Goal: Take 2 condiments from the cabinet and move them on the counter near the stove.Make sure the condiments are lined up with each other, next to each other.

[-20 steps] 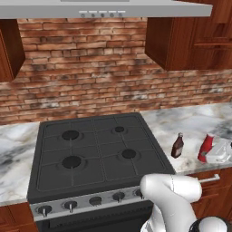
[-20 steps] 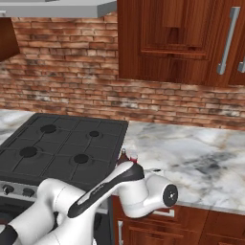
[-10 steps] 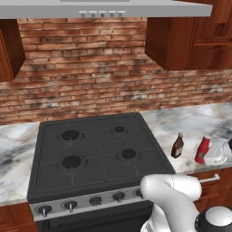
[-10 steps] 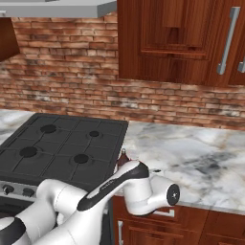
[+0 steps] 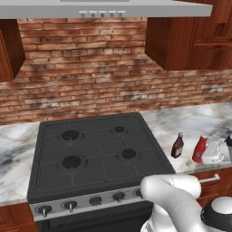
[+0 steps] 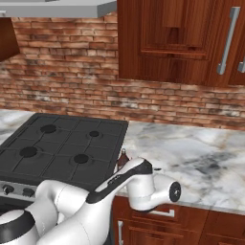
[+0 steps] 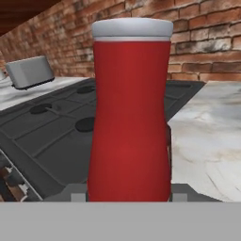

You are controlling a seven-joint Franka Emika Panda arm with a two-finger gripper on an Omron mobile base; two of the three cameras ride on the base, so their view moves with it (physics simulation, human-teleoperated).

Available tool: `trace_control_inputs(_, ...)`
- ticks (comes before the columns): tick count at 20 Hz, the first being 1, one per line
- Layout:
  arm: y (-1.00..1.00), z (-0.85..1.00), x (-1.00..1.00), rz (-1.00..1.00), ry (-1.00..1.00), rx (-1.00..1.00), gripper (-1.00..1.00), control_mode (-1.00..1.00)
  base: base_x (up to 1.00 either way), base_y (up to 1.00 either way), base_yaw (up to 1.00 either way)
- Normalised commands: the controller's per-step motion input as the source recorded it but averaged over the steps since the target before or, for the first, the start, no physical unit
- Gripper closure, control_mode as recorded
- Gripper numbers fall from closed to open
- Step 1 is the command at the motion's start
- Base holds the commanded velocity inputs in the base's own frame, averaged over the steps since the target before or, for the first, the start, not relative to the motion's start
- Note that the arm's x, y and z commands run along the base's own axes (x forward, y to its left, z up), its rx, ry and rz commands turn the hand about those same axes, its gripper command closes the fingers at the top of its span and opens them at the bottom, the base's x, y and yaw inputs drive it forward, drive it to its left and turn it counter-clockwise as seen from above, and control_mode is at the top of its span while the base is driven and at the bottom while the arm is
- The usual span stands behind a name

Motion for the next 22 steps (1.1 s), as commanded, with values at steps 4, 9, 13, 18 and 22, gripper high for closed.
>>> trace_control_inputs(4, 0.0, -0.09, 0.18, 0.0, 0.0, 0.0, 1.0, -1.0, 0.0, 0.0, 0.0)
trace_control_inputs(9, 0.0, -0.13, 0.13, 0.0, -0.02, 0.0, 1.0, -1.0, 0.0, 0.0, 0.0)
trace_control_inputs(13, 0.0, -0.09, 0.06, 0.0, -0.01, 0.0, 1.0, -1.0, 0.0, 0.0, 0.0)
trace_control_inputs(18, 0.0, -0.02, 0.08, 0.0, 0.0, 0.0, 1.0, -1.0, 0.0, 0.0, 0.0)
trace_control_inputs(22, 0.0, 0.0, 0.11, 0.0, 0.0, 0.0, 1.0, -1.0, 0.0, 0.0, 0.0)
